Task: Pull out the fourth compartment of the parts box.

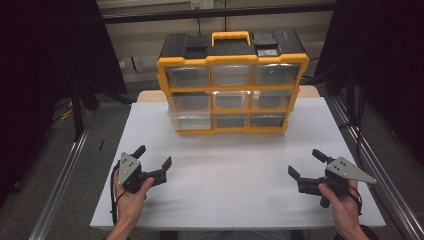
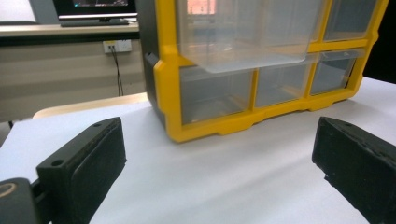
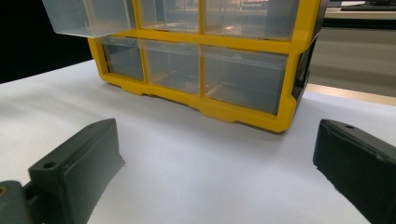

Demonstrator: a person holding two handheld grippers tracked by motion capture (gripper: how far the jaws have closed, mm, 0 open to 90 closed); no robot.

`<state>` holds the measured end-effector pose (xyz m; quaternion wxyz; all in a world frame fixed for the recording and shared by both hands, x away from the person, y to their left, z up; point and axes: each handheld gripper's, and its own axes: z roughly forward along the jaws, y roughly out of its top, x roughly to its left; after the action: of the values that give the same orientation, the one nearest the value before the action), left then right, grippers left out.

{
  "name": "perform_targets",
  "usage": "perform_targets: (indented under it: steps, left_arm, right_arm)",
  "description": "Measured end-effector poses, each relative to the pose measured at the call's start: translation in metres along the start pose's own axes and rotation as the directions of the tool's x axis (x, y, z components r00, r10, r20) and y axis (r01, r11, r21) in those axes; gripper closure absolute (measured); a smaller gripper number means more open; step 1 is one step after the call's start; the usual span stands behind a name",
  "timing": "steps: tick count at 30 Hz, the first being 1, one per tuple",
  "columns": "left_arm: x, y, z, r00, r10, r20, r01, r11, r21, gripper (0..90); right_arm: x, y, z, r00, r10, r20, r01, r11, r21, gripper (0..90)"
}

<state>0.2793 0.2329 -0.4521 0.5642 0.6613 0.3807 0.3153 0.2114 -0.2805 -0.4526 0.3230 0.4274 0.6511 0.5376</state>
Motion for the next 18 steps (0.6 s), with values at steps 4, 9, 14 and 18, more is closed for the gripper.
perform_targets:
  steps: [4,9,14,18]
  left_arm:
    - [0.002,0.0,-0.009,0.9998,-0.002,-0.019,0.002,1.0,0.001,2.9]
    - [0.003,0.0,-0.021,0.9998,-0.006,-0.017,0.006,0.9998,-0.019,3.7]
    - [0.003,-0.003,-0.034,0.9998,-0.01,-0.02,0.01,1.0,0.0,3.7]
    - [0.005,-0.003,-0.041,0.9995,-0.006,-0.031,0.005,0.9999,-0.011,3.6]
  right_arm:
    - [0.0,0.0,-0.001,1.0,0.002,0.001,-0.002,1.0,0.0,0.6]
    - [0.0,0.0,-0.001,0.9999,0.008,0.008,-0.008,1.0,-0.002,0.6]
    - [-0.001,0.0,-0.003,0.9999,0.01,0.014,-0.009,1.0,-0.013,0.8]
    - [-0.002,0.0,-0.004,0.9997,0.015,0.017,-0.014,1.0,-0.017,0.8]
